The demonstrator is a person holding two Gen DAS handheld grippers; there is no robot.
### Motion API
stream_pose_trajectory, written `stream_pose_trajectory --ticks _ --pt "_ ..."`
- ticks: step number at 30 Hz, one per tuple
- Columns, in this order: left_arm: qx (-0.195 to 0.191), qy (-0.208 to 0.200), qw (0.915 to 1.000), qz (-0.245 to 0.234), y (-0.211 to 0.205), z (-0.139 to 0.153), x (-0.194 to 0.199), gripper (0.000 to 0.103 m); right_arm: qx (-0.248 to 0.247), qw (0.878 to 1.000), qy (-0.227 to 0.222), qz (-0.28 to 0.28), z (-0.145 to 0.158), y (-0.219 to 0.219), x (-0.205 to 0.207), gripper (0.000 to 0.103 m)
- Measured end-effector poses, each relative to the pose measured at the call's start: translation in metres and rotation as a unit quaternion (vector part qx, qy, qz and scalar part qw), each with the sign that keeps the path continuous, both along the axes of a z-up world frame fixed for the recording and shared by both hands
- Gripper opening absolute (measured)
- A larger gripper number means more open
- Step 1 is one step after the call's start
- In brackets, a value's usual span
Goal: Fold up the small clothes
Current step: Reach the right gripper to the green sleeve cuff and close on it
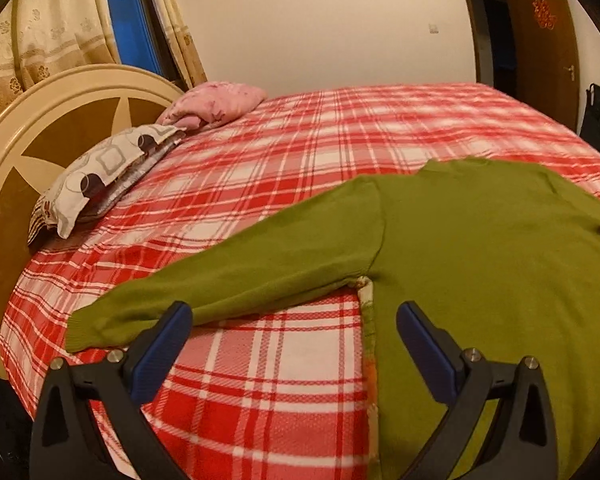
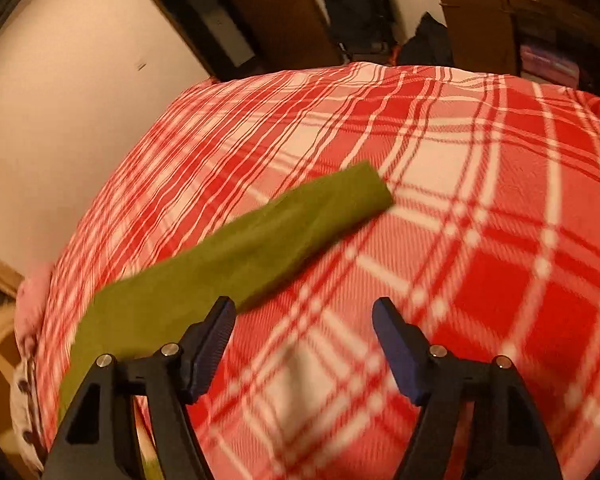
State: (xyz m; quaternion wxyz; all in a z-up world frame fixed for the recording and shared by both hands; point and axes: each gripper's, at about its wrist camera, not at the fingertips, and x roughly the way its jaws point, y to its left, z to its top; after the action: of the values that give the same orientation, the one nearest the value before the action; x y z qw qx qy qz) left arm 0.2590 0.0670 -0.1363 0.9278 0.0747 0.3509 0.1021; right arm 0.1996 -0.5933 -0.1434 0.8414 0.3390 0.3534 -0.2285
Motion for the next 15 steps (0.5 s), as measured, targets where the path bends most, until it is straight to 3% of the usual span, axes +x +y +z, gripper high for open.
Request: stream_pose_trajectory --ticks 6,8,10,12,15 --pt "-0.005 0.023 0.9997 0.009 0.007 -0.017 0.018 0.103 0.011 1.000 0.020 -0.019 -0.017 -0.025 0.028 0.062" --pt "-0.010 0.026 0.9995 0.010 0.009 -0.020 0.021 0.103 -0.001 0.999 0.030 -0.023 -0.021 -0.031 0.038 0.053" --pt "-0.018 0.027 0.9994 0.008 0.011 -0.021 0.022 0.103 -0.008 0.999 0.040 -0.033 -0.025 -0.039 0.045 0.032" --pt "-0.026 0.028 0.9993 0.002 0.010 -0.021 0.022 0.103 -0.018 0.998 0.049 -0.038 -0.026 -0.044 0.048 0.019" --pt "-0.028 0.022 0.9993 -0.006 0.009 -0.018 0.020 0.103 -0.040 0.998 0.046 -0.029 -0.017 -0.038 0.057 0.010"
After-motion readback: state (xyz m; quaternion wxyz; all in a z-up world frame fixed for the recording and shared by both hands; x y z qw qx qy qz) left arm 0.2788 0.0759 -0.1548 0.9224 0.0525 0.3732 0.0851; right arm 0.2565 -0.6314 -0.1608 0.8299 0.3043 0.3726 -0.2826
